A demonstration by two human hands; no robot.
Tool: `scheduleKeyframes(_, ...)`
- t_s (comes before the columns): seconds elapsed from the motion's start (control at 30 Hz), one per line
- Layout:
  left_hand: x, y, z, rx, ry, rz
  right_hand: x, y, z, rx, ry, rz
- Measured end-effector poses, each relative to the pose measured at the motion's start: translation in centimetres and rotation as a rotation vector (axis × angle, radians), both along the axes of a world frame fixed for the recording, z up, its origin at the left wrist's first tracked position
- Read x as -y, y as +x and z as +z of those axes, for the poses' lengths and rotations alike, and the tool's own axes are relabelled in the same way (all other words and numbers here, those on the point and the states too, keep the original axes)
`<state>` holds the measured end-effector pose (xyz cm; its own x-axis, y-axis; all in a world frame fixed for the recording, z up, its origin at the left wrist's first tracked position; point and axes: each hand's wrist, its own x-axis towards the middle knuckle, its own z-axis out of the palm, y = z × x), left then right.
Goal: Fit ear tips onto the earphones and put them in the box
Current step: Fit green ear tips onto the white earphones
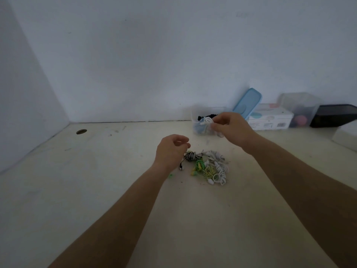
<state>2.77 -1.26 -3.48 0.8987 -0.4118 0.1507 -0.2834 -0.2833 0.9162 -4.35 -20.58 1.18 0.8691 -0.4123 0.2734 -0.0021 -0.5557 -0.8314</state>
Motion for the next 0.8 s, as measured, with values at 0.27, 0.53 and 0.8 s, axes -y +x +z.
scheduleKeyframes(0.27,0.6,-2.6,1.6,-0.195,-0.141,-0.159,-1.8,-1.6,2.6,0.072,0.283,0.129)
scheduleKeyframes(0.53,-2.4,-4.8,3.4,-0.575,-0.49,-0.211,-3.5,-3.9,2.1,0.017,0.276,0.165)
scheduleKeyframes(0.8,-6.7,-6.5,0.9,-0.529,-0.329,-0.155,-5.4,-7.0,0.0,-0.34,0.018,0.4)
